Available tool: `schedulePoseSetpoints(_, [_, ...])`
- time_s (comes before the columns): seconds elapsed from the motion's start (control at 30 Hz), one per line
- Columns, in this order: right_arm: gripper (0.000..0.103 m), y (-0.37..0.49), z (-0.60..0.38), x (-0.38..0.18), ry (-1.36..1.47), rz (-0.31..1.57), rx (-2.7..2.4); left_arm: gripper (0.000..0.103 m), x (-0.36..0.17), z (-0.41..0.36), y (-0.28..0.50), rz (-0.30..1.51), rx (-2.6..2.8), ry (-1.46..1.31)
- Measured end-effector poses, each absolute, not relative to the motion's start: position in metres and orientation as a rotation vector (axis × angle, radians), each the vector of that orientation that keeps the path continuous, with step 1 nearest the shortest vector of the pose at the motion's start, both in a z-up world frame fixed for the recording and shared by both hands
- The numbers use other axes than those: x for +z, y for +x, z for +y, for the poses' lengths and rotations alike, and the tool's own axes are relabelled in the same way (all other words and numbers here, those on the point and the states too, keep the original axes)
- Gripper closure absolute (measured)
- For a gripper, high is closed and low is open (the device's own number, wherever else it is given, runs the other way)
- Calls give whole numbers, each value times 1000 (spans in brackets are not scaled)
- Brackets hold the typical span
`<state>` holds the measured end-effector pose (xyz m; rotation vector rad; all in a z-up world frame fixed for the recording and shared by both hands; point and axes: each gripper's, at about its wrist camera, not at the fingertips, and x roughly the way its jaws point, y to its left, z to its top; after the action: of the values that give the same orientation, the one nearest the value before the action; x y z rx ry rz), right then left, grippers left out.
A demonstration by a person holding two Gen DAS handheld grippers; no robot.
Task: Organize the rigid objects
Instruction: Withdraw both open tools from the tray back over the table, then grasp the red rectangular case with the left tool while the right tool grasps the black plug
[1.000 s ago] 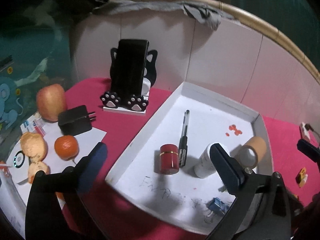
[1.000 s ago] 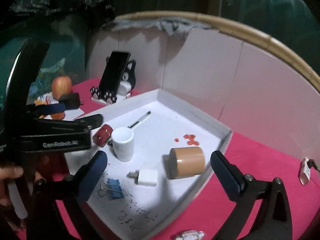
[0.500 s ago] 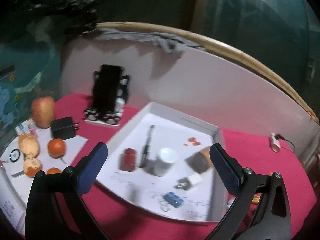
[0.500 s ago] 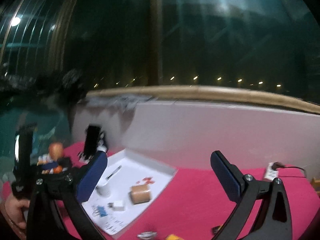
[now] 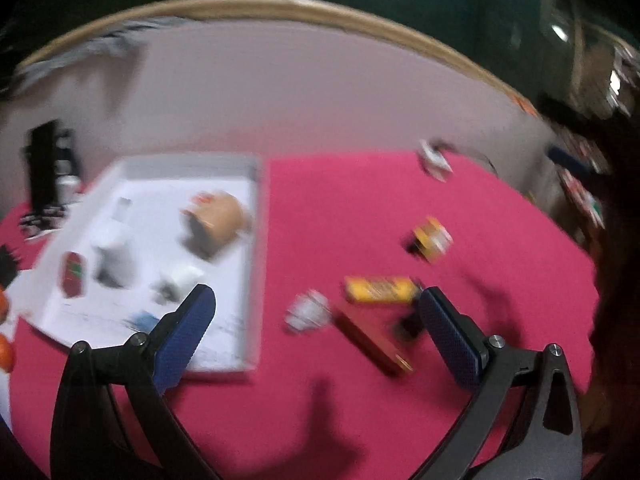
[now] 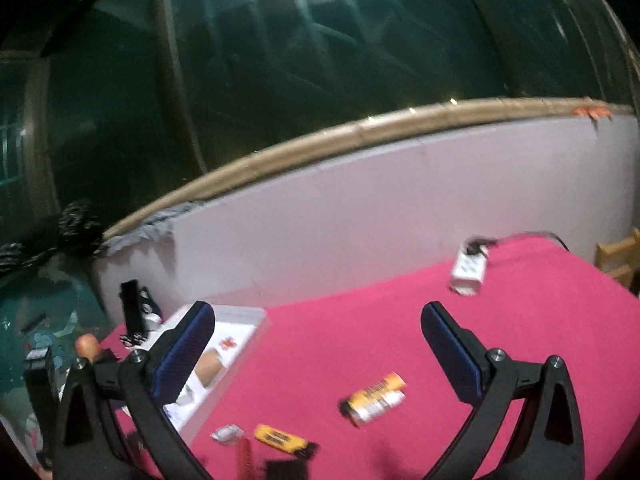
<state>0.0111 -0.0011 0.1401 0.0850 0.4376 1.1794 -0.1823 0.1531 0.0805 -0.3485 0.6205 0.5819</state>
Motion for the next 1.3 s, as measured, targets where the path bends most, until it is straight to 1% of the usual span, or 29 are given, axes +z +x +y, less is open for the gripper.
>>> schedulePoseSetpoints(0.17, [0,28,-14,125,94,490,1147,0,53,135,-152,749,510,-379])
schedulePoseSetpoints(0.27, [0,34,-22,121,113,498,1142,0,47,127,-140,788,526,-331])
schedulePoseSetpoints(0.33, [0,39,-27,120,123,503,1140,3,42,125,-131,813,533,-307])
schedulePoseSetpoints(0.43, [0,44,-29,115,132,521,1140,17,32,125,-118,858,552,-269])
schedulePoseSetpoints(0.47, [0,44,-29,114,133,529,1142,32,27,126,-115,873,569,-250])
schedulePoseSetpoints(0.5, [0,44,-28,111,128,539,1147,43,22,127,-113,894,578,-242])
schedulePoseSetpoints(0.53, [0,44,-28,110,121,544,1151,44,21,129,-118,883,572,-255])
schedulePoseSetpoints(0.67, [0,34,-19,99,34,563,1197,56,21,132,-124,883,568,-262])
schedulePoseSetpoints(0.73, [0,27,-11,89,-22,605,1245,61,21,133,-129,879,566,-266])
schedulePoseSetpoints(0.77, [0,23,-6,84,-49,626,1262,66,21,133,-132,877,566,-271])
schedulePoseSetpoints(0.8, [0,16,-1,77,-92,644,1277,68,21,134,-136,875,572,-275])
schedulePoseSetpoints(0.9, [0,-3,13,64,-215,671,1309,68,22,132,-148,871,591,-267])
schedulePoseSetpoints(1.03, [0,-26,30,51,-386,660,1311,68,21,135,-150,868,591,-283])
schedulePoseSetpoints(1.2, [0,-46,43,34,-516,677,1283,68,19,137,-136,868,573,-263])
schedulePoseSetpoints(1.3, [0,-49,47,28,-537,667,1233,68,19,137,-132,870,575,-254])
